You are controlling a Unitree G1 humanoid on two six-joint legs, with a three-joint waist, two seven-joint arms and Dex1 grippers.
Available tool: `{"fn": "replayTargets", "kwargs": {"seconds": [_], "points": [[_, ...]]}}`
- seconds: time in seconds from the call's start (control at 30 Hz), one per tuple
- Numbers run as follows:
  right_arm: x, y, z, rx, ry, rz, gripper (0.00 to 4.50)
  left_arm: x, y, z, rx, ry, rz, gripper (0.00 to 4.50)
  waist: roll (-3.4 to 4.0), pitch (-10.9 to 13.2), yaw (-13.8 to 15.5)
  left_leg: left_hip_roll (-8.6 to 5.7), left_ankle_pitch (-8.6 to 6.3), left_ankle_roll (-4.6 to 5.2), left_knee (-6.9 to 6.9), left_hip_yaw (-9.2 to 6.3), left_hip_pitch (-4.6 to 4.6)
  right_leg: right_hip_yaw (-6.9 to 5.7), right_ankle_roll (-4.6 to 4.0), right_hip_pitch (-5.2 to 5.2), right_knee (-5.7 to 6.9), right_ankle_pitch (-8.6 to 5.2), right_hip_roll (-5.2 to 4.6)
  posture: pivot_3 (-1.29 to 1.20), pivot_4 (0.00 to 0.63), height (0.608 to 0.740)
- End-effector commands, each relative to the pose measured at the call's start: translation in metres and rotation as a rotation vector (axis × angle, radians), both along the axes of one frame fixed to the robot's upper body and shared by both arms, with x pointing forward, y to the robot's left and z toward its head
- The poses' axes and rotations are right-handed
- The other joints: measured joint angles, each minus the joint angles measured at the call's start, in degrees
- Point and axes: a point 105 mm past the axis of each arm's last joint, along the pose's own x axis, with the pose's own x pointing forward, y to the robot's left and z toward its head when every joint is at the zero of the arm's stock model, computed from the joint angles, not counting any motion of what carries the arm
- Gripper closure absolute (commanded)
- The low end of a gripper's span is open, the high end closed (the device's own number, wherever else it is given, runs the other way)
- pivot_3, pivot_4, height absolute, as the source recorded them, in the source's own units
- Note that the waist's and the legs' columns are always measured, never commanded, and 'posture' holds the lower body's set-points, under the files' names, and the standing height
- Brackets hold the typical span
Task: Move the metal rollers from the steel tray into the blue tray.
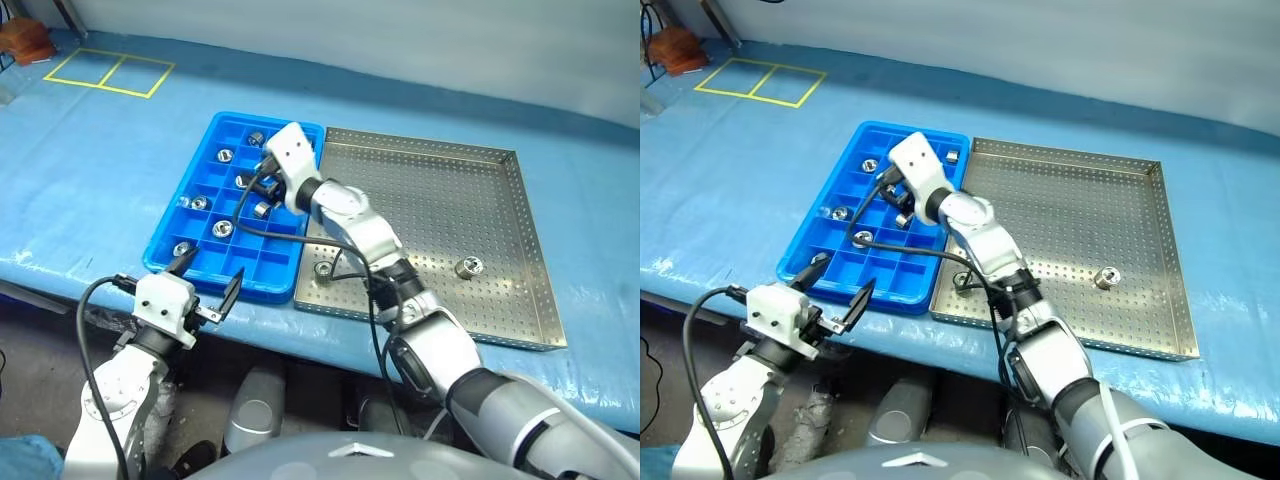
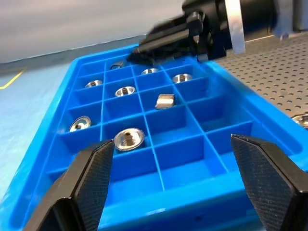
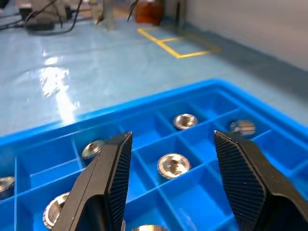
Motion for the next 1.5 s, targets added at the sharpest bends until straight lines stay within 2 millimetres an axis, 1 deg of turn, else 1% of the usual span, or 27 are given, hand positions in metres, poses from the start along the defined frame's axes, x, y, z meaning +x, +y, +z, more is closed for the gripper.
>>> {"fn": "replayTargets", "kwargs": {"seconds": [0.03,0.07,0.1,0.13,0.23,0.27,0.37,0.43,0.5,0.57,0.73,0.9,1.03,1.27,1.33,1.37,1.43,1.5], "points": [[-0.015,-0.044,0.019,0.014,-0.036,-0.057,1.65,0.006,-0.009,0.002,-0.015,0.001,-0.069,0.26,0.01,0.0,-0.2,-0.01,0.0,0.0,0.01,0.0,0.01,0.01,0.0,0.01,0.0,0.0,-0.01,0.29,0.15,0.74],[-0.02,-0.053,0.016,-0.01,-0.023,-0.066,1.65,0.007,-0.011,0.001,-0.017,0.002,-0.08,0.26,0.01,0.0,-0.6,-0.02,0.0,0.0,0.03,-0.01,0.0,0.01,0.0,0.03,-0.01,0.0,-0.02,0.28,0.15,0.74],[-0.024,-0.058,0.014,-0.027,-0.012,-0.071,1.65,0.008,-0.011,0.001,-0.018,0.003,-0.087,0.26,0.02,0.0,-1.2,-0.02,0.0,0.0,0.05,0.0,0.01,0.02,0.01,0.03,0.0,0.0,-0.02,0.27,0.15,0.74],[-0.032,-0.067,0.007,-0.06,0.015,-0.073,1.65,0.01,-0.013,0.001,-0.016,0.003,-0.099,0.26,0.03,0.0,-1.9,-0.02,0.0,0.0,0.05,0.02,0.0,0.04,0.01,0.02,0.01,0.01,-0.02,0.26,0.15,0.74],[-0.066,-0.087,-0.025,-0.21,0.117,-0.046,1.65,0.015,-0.018,0.001,-0.018,0.001,-0.134,0.26,0.04,0.0,-4.2,0.02,0.0,0.01,0.03,0.04,0.05,0.06,0.0,0.03,0.06,0.0,0.0,0.22,0.15,0.74],[-0.073,-0.09,-0.031,-0.243,0.142,-0.04,1.65,0.016,-0.018,0.001,-0.017,0.001,-0.139,0.26,0.04,0.0,-4.9,0.02,-0.01,0.02,0.02,0.0,0.07,0.05,-0.03,0.06,0.05,-0.02,0.01,0.21,0.15,0.74],[-0.109,-0.095,-0.055,-0.298,0.271,0.047,1.65,0.019,-0.02,0.002,-0.018,0.0,-0.158,0.26,0.04,0.0,-7.4,0.02,-0.03,0.06,0.01,0.0,0.14,0.07,-0.05,0.11,0.07,-0.03,0.01,0.18,0.15,0.74],[-0.13,-0.093,-0.064,-0.317,0.327,0.139,1.65,0.019,-0.022,0.001,-0.019,0.006,-0.181,0.26,0.04,0.0,-8.8,0.05,-0.04,0.09,0.03,0.01,0.24,0.07,-0.05,0.2,0.07,-0.03,0.02,0.18,0.15,0.74],[-0.142,-0.09,-0.069,-0.317,0.364,0.201,1.65,0.018,-0.023,0.0,-0.017,0.013,-0.204,0.26,0.03,0.0,-9.6,0.05,-0.04,0.09,0.08,0.0,0.33,0.06,-0.03,0.32,0.06,-0.03,0.04,0.16,0.15,0.74],[-0.145,-0.087,-0.072,-0.319,0.375,0.215,1.65,0.018,-0.023,-0.001,-0.01,0.012,-0.215,0.26,0.02,0.0,-10.1,0.06,-0.04,0.1,0.16,0.0,0.46,0.06,0.0,0.46,0.07,-0.02,0.04,0.16,0.15,0.74],[-0.133,-0.074,-0.079,-0.319,0.359,0.208,1.65,0.017,-0.016,-0.004,0.025,0.021,-0.216,0.26,-0.01,0.0,-10.5,0.05,-0.02,0.1,0.35,0.02,0.49,0.07,0.07,0.53,0.08,0.02,0.03,0.16,0.15,0.74],[-0.124,-0.054,-0.079,-0.312,0.322,0.235,1.65,0.013,-0.008,-0.007,0.028,0.042,-0.19,0.26,-0.03,0.0,-10.6,0.03,-0.03,0.11,0.35,0.02,0.4,0.1,0.13,0.49,0.06,0.06,0.01,0.18,0.15,0.74],[-0.121,-0.041,-0.084,-0.32,0.321,0.284,1.65,0.009,-0.004,-0.009,0.023,0.056,-0.18,0.26,-0.03,0.0,-10.2,0.03,-0.04,0.12,0.31,-0.01,0.37,0.08,0.12,0.47,0.05,0.06,0.02,0.2,0.15,0.74],[-0.125,-0.03,-0.092,-0.338,0.337,0.355,1.65,0.006,-0.003,-0.01,0.021,0.056,-0.163,0.26,-0.03,0.0,-9.6,0.01,-0.03,0.12,0.33,-0.01,0.39,0.09,0.13,0.5,0.05,0.06,0.01,0.23,0.15,0.74],[-0.119,-0.029,-0.092,-0.333,0.324,0.335,1.65,0.006,-0.003,-0.01,0.019,0.054,-0.161,0.26,-0.03,0.0,-9.6,0.02,-0.03,0.12,0.33,-0.01,0.39,0.09,0.13,0.49,0.06,0.06,0.01,0.23,0.15,0.74],[-0.115,-0.03,-0.091,-0.32,0.321,0.313,1.65,0.006,-0.003,-0.01,0.019,0.05,-0.154,0.26,-0.03,0.0,-9.6,0.02,-0.03,0.12,0.33,-0.01,0.39,0.09,0.13,0.49,0.06,0.06,0.02,0.23,0.15,0.74],[-0.112,-0.03,-0.086,-0.303,0.307,0.313,1.65,0.006,-0.003,-0.01,0.017,0.048,-0.15,0.26,-0.03,0.0,-9.5,0.02,-0.03,0.12,0.33,-0.01,0.39,0.08,0.13,0.49,0.07,0.06,0.02,0.24,0.15,0.74],[-0.113,-0.031,-0.078,-0.288,0.291,0.33,1.28,0.006,-0.003,-0.011,0.014,0.05,-0.146,0.26,-0.03,0.0,-9.4,0.02,-0.03,0.12,0.33,-0.01,0.38,0.09,0.13,0.49,0.06,0.07,0.02,0.24,0.15,0.74]]}}
